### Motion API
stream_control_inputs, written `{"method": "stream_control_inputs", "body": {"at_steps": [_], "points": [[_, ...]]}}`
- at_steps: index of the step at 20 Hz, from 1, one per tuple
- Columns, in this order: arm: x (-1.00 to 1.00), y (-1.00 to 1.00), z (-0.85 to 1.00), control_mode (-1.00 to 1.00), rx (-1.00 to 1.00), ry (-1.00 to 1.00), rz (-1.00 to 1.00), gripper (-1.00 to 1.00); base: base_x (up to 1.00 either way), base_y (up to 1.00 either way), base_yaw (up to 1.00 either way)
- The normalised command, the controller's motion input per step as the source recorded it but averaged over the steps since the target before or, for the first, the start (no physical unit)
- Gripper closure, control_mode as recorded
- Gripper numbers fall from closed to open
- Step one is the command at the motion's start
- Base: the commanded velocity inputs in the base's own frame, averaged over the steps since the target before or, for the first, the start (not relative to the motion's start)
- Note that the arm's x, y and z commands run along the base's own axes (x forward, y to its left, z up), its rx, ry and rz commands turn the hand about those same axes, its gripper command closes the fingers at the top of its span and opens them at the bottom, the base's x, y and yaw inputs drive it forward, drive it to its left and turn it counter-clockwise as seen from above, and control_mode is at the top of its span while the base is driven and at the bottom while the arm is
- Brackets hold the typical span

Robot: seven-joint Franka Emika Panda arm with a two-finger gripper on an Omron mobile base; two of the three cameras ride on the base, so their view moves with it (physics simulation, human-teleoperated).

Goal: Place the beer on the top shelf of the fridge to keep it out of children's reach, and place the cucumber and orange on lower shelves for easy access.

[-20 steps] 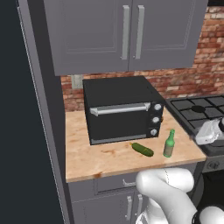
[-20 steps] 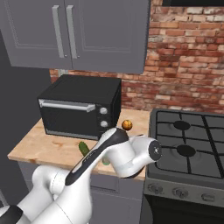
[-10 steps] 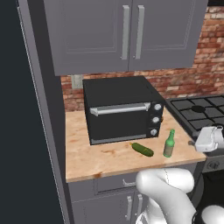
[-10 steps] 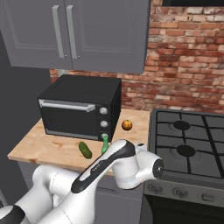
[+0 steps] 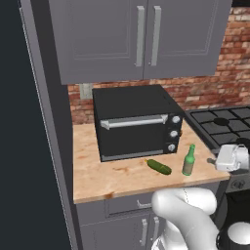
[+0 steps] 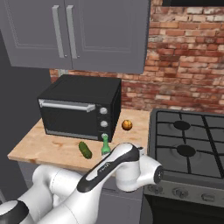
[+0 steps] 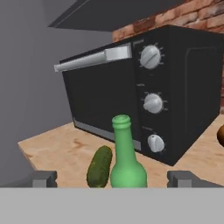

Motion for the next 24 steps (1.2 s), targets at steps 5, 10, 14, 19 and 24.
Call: {"method": "stream_control_inputs", "body": {"at_steps": [5, 10, 14, 19, 24], "points": [[0.12, 0.12, -0.07, -1.0, 0.05, 0.0, 0.02, -1.0, 0.0, 0.0, 0.0], [0.21, 0.07, -0.1, -1.0, 0.02, 0.0, 0.0, -1.0, 0.0, 0.0, 0.0], [0.21, 0.01, -0.09, -1.0, 0.0, 0.0, 0.0, -1.0, 0.0, 0.0, 0.0], [0.19, 0.04, -0.1, -1.0, 0.0, 0.0, 0.0, -1.0, 0.0, 0.0, 0.0], [0.15, 0.08, -0.1, -1.0, 0.0, 0.0, 0.0, -1.0, 0.0, 0.0, 0.0]]}}
